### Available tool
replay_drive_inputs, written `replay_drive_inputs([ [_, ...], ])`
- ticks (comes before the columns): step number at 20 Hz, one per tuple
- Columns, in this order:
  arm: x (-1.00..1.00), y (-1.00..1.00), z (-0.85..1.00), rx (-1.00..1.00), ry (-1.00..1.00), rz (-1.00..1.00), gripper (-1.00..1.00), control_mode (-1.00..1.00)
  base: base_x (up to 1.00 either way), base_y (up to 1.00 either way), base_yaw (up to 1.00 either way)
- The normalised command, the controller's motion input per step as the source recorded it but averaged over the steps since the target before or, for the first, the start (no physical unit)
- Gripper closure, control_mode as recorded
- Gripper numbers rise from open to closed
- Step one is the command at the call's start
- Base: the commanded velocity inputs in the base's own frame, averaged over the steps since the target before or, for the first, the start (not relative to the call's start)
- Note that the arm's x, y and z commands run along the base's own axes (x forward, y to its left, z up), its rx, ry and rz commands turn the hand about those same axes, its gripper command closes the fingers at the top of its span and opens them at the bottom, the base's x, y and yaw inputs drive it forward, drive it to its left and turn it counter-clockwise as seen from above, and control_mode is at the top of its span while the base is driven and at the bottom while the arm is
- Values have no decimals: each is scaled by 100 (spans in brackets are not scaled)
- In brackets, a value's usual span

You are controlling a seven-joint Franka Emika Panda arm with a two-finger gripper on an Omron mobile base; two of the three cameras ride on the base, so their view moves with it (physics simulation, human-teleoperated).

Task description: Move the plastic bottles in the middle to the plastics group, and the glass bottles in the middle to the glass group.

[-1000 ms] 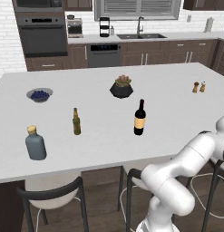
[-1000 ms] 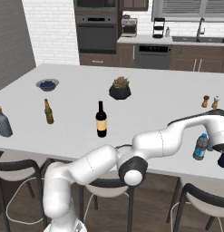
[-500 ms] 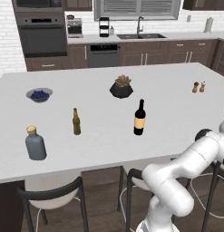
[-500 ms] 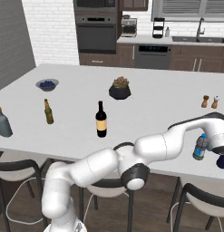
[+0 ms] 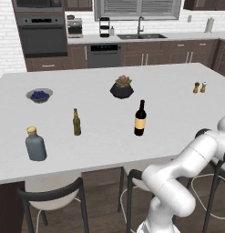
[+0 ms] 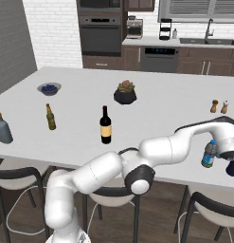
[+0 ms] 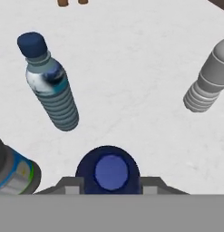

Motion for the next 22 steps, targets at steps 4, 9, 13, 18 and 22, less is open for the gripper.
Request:
replay_drive_inputs([
  [4, 0, 0, 18, 0, 7, 0, -100, -100, 0, 0, 0],
  [9, 0, 3, 50, 0, 8, 0, -100, -100, 0, 0, 0],
  [13, -21, 6, 74, 0, 3, 0, -100, -100, 0, 0, 0],
  [18, -49, 42, 39, -2, 26, 0, -100, -100, 0, 0, 0],
  [22, -49, 69, 8, 0, 33, 0, -100, -100, 0, 0, 0],
])
